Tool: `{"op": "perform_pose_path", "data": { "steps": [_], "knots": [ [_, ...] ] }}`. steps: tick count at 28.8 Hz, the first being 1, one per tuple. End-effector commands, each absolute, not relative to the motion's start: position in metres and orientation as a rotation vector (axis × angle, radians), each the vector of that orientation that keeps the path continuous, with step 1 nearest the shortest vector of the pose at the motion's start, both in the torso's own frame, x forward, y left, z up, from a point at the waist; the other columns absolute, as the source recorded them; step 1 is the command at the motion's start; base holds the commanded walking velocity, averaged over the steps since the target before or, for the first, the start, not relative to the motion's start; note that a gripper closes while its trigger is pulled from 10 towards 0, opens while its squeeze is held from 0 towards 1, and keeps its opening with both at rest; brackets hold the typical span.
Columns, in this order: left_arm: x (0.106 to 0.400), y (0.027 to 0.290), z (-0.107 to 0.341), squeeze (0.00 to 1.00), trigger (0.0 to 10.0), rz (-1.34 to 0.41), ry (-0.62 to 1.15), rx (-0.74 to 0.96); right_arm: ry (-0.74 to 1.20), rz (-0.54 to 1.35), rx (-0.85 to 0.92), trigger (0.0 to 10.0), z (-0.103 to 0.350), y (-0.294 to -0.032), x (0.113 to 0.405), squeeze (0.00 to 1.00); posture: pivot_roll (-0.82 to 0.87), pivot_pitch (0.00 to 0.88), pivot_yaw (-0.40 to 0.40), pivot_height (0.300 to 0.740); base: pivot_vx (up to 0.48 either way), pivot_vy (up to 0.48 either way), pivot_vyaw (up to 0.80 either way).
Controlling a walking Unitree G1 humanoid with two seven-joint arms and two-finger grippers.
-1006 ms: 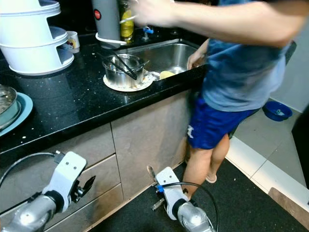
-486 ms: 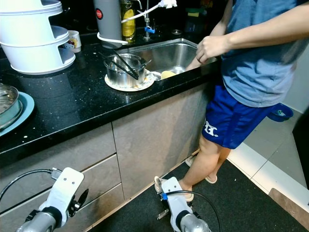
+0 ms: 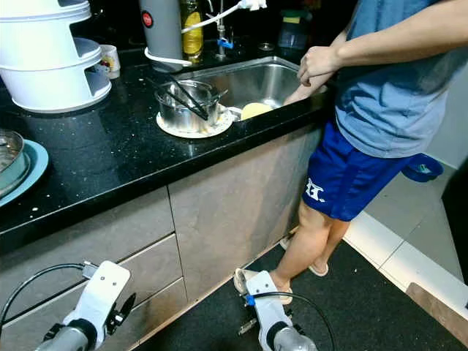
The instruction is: Kitchen organization
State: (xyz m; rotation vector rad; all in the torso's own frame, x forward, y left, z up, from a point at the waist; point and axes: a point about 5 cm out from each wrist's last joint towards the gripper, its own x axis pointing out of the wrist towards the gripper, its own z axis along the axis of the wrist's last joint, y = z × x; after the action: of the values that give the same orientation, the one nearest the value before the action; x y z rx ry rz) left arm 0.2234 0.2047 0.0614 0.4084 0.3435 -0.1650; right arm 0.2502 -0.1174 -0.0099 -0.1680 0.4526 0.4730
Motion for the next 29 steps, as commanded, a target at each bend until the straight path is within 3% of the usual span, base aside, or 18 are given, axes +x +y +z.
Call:
{"op": "perform_pose_path", "data": {
  "steps": [1, 14, 29],
  "knots": [
    [0.220, 0.202, 0.052, 0.00, 10.0, -0.185, 0.378, 0.399, 0.445, 0.453, -0.162, 10.0, -0.010, -0.122, 0.250, 0.00, -0.06, 0.106, -0.047, 0.740, 0.000, 0.000, 0.00],
    [0.239, 0.205, 0.064, 0.00, 10.0, -0.195, 0.315, 0.376, 0.429, 0.453, -0.160, 10.0, -0.006, -0.123, 0.255, 0.00, -0.05, 0.109, -0.047, 0.740, 0.000, 0.000, 0.00],
    [0.224, 0.209, 0.058, 0.00, 10.0, -0.187, 0.347, 0.383, 0.439, 0.453, -0.149, 10.0, -0.009, -0.121, 0.252, 0.00, -0.04, 0.119, -0.053, 0.740, 0.000, 0.000, 0.00]
  ]
}}
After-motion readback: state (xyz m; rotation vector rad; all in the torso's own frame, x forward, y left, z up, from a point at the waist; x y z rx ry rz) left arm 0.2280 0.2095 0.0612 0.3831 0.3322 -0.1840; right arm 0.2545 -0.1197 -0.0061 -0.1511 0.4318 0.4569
